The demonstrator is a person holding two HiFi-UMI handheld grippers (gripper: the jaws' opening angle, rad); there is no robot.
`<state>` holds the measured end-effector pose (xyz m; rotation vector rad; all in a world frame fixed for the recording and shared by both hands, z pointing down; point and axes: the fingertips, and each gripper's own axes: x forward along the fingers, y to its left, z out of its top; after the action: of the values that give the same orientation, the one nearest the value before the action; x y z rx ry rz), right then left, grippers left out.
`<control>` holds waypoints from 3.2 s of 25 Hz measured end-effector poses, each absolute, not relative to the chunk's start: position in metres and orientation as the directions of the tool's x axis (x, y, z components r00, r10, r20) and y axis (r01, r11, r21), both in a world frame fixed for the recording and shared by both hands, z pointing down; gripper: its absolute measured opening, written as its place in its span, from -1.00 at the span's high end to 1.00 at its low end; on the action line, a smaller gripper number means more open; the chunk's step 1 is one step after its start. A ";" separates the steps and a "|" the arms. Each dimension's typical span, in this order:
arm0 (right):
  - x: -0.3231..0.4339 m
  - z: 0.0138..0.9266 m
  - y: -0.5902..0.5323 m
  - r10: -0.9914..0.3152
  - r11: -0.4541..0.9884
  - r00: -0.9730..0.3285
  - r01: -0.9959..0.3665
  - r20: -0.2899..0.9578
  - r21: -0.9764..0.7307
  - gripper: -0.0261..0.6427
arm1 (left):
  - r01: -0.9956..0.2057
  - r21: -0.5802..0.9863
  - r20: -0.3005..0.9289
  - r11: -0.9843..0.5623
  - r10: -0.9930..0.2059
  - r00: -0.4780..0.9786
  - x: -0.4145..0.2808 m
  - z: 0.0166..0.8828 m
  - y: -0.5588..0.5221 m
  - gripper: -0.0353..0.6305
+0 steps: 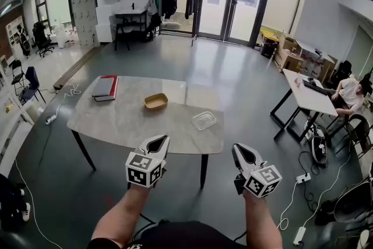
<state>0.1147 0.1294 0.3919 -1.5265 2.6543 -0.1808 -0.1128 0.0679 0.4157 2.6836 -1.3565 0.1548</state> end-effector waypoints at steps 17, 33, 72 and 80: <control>0.045 0.436 0.122 -0.872 0.461 -0.486 -0.854 0.052 -0.243 0.88 | -0.816 0.114 0.188 -0.566 -0.794 0.578 -0.211 0.443 0.050 0.88; 0.065 0.458 0.057 -0.856 0.468 -0.509 -0.839 0.096 -0.279 0.88 | -0.811 0.124 0.221 -0.572 -0.781 0.584 -0.181 0.463 -0.009 0.88; 0.209 0.491 -0.109 -0.795 0.498 -0.591 -0.765 0.137 -0.409 0.88 | -0.815 0.114 0.276 -0.569 -0.770 0.576 -0.004 0.471 -0.172 0.88; 0.192 0.490 -0.159 -0.802 0.481 -0.574 -0.784 0.164 -0.392 0.88 | -0.781 0.141 0.274 -0.609 -0.733 0.622 -0.002 0.482 -0.219 0.88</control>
<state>0.1921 -0.1585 0.4900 -1.4291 2.6673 -0.6715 -0.0019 -0.2194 0.4816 2.5999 -1.2370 0.2757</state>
